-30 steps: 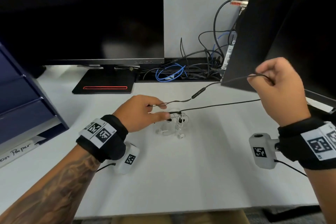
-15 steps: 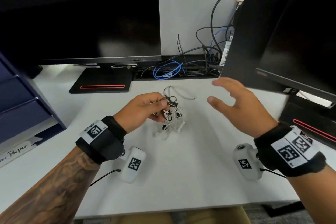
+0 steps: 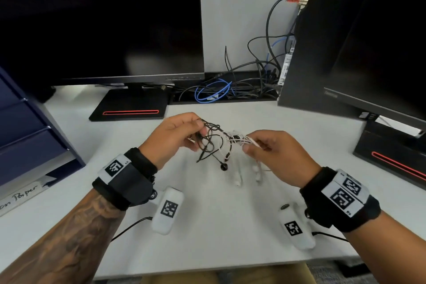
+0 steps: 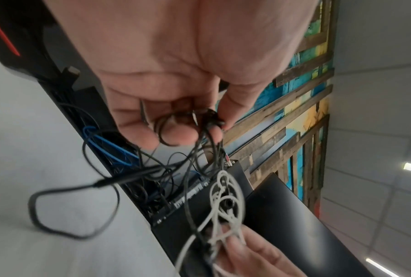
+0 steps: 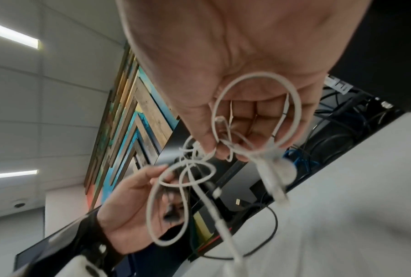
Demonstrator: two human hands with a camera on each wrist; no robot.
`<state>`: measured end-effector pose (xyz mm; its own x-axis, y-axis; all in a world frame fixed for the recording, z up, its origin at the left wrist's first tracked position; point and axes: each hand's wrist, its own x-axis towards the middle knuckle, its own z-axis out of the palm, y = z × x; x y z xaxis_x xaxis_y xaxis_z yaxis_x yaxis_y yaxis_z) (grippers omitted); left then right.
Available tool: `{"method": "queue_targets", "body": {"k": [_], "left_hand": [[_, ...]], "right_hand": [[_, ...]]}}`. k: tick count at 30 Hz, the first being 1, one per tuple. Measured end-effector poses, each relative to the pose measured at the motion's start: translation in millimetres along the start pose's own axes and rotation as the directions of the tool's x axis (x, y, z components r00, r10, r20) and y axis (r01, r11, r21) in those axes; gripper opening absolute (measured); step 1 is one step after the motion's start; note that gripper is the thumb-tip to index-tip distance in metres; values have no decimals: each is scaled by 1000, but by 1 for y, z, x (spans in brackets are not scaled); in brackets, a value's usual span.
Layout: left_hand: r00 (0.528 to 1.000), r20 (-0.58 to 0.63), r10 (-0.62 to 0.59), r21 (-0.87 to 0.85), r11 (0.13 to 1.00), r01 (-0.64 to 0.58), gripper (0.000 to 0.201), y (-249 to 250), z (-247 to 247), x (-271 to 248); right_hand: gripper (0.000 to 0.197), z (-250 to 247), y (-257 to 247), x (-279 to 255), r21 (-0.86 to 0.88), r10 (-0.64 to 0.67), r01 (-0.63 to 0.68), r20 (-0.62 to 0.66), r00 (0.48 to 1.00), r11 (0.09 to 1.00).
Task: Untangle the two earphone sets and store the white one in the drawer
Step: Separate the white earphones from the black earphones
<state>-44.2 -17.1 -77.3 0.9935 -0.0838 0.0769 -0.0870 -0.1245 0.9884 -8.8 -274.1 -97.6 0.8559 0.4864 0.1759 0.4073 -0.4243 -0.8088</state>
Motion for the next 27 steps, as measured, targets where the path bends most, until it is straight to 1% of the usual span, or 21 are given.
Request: {"method": "queue_targets", "body": {"k": [2, 4, 6, 9, 10, 13, 15, 17, 19, 21, 22, 23, 24, 25, 27], "left_hand": [[990, -140, 7, 118, 993, 10, 27, 0, -10, 2], [973, -231, 2, 223, 973, 51, 28, -2, -15, 4], [953, -304, -12, 267, 959, 97, 27, -6, -17, 6], [926, -374, -44, 285, 945, 160, 28, -11, -21, 7], [924, -379, -53, 299, 938, 177, 29, -12, -22, 7], [919, -388, -74, 314, 926, 207, 31, -14, -20, 7], [923, -377, -80, 301, 931, 204, 29, -16, -17, 8], [932, -354, -76, 308, 932, 193, 25, -18, -13, 7], [944, -326, -53, 337, 926, 168, 17, -22, -11, 6], [951, -307, -31, 333, 933, 138, 7, -24, -10, 7], [954, -300, -27, 339, 931, 133, 12, -23, -9, 6], [955, -296, -8, 360, 925, 119, 22, -22, -8, 6], [956, -292, 31, 382, 920, 87, 28, -19, -6, 5], [955, -285, 80, 389, 920, 39, 29, -13, -3, 4], [956, -250, 152, 350, 935, -57, 21, -1, 6, 0]], "right_hand": [[21, -10, -2, 1, 7, -3, 3, -22, 1000, 1000], [19, -16, -4, 2, 3, 1, -1, -35, 999, 1000], [17, -18, -5, 3, -21, -3, 2, -47, 999, 1000], [14, -21, -4, 3, 52, 40, -36, -92, 995, 998], [14, -22, -4, 3, 71, 48, -40, -112, 992, 997], [16, -25, -6, 5, 50, 30, -20, -194, 981, 999], [20, -25, -9, 4, 41, 17, -7, -243, 970, 999], [25, -23, -10, 2, 43, 8, 3, -252, 968, 999], [29, -19, -10, 1, 87, 20, 0, -228, 973, 996], [28, -16, -10, 0, 131, 36, -12, -182, 983, 991], [25, -14, -10, -1, 139, 36, -13, -160, 986, 990], [22, -13, -11, -1, 142, 29, -9, -138, 990, 990], [19, -12, -11, -1, 143, 18, -1, -119, 993, 990], [17, -10, -11, -1, 149, 6, 9, -101, 995, 989], [18, -8, -12, -1, 185, -13, 27, -77, 997, 982]]}}
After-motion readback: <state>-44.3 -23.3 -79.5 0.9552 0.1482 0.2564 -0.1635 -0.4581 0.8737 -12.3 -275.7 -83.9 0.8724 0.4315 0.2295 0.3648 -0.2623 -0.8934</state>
